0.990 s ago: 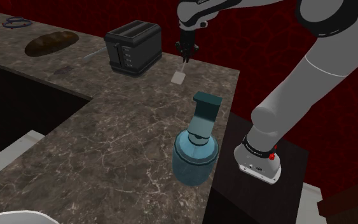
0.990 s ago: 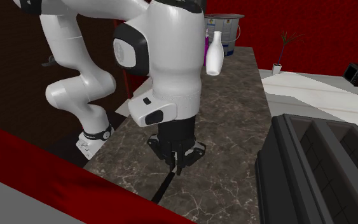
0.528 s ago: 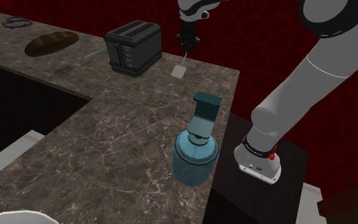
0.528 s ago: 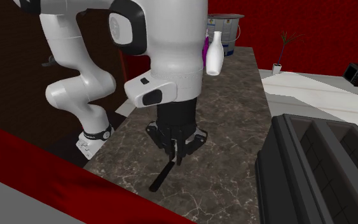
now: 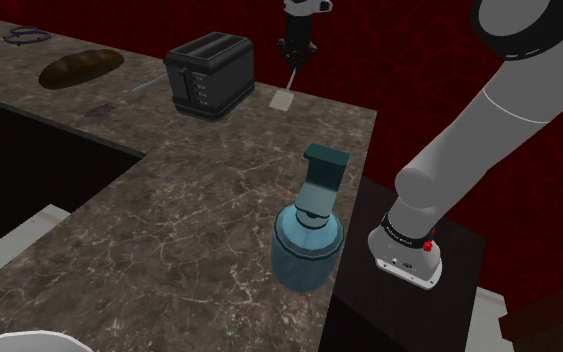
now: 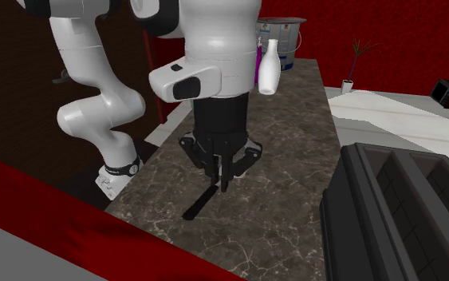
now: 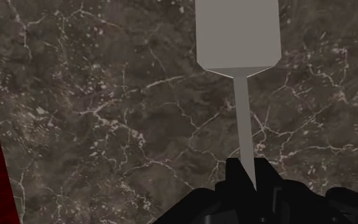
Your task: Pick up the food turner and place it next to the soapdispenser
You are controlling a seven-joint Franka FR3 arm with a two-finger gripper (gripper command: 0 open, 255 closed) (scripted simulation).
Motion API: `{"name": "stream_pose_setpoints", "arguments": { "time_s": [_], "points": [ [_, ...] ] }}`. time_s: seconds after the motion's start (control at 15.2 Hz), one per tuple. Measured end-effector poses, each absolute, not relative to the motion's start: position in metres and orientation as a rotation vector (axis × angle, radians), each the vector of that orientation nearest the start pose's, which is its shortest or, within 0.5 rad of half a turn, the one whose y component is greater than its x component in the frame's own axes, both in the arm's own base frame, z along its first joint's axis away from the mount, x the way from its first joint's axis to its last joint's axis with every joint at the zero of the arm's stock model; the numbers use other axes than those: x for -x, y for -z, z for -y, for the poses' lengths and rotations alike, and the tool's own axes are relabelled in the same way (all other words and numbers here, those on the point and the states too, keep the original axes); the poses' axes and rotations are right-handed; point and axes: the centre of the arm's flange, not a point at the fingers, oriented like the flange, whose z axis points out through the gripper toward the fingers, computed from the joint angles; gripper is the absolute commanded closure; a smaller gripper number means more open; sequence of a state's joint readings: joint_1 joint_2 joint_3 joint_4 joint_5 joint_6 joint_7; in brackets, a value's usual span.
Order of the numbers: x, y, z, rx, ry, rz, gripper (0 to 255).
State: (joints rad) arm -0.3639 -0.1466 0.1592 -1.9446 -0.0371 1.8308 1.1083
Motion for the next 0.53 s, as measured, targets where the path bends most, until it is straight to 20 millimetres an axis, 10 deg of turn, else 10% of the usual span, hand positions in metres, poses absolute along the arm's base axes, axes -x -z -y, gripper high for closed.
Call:
{"name": "stream_pose_setpoints", "arguments": {
  "time_s": [0.53],
  "points": [
    [-0.509, -0.588, 0.103, 2.527, 0.085, -1.931, 255]
  ]
}}
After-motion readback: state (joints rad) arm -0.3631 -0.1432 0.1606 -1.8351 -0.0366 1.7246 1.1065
